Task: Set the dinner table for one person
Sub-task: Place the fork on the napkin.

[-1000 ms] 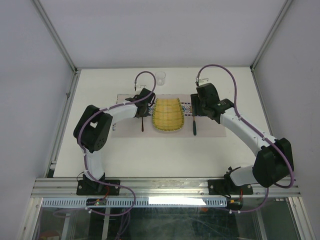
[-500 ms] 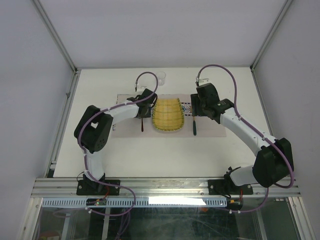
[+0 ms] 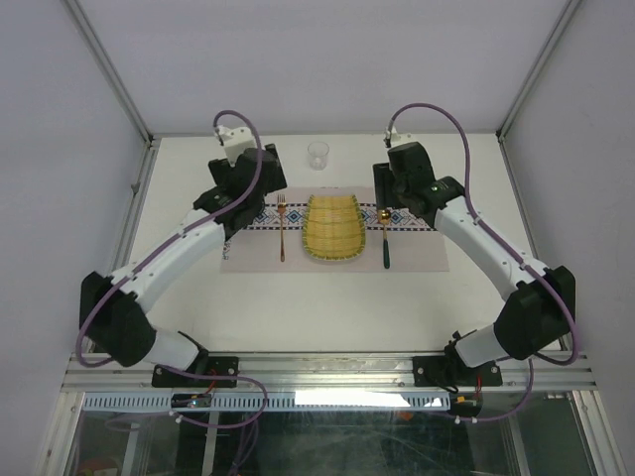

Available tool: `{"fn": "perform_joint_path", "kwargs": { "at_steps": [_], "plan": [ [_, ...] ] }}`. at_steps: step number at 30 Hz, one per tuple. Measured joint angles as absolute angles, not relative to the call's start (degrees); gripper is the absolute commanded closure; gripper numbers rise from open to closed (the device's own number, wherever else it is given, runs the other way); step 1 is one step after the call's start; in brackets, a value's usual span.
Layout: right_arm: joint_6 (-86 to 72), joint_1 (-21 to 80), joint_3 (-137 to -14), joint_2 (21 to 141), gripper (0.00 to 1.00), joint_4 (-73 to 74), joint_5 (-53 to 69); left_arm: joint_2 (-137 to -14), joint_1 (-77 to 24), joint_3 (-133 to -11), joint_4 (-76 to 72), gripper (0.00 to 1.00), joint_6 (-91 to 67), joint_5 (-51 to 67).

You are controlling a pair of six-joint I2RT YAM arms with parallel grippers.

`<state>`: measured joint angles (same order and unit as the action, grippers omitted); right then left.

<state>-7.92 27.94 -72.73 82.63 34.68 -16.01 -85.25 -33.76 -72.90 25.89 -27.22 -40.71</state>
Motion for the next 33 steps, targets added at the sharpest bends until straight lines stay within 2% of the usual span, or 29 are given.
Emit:
{"fn": "perform_joint_path", "kwargs": {
  "at_steps": [7, 12, 18, 20, 23, 28, 33],
  "plan": [
    [-5.54, 27.86, -87.66, 92.40, 0.33, 37.71, -15.92, -70.76, -32.12, -63.61, 19.00, 0.01, -27.90, -41.85],
    [-4.12, 27.22, -104.92, 104.47, 0.32, 42.22, -14.79, -69.36, -31.79, -59.66, 18.61, 0.01, -28.56, -41.91],
    [-3.09, 25.98, -133.88, 124.03, 0.30, 50.63, -12.73, -66.65, -31.77, -55.53, 18.74, 0.01, -30.52, -41.54],
    [-2.83, 25.76, -139.90, 128.55, 0.30, 51.72, -12.32, -66.04, -31.77, -55.16, 18.70, 0.01, -30.72, -41.54],
    [-2.50, 25.63, -139.90, 130.10, 0.30, 51.48, -11.90, -65.52, -31.77, -54.57, 18.48, 0.01, -30.87, -41.56],
    [-1.34, 25.63, -131.22, 128.97, 0.30, 45.65, -11.22, -65.60, -31.77, -53.54, 18.35, 0.01, -31.20, -41.54],
    [0.32, 25.63, -128.22, 129.08, 0.30, 41.93, -10.98, -66.26, -31.77, -52.38, 18.37, 0.01, -32.60, -41.23]
  ]
}}
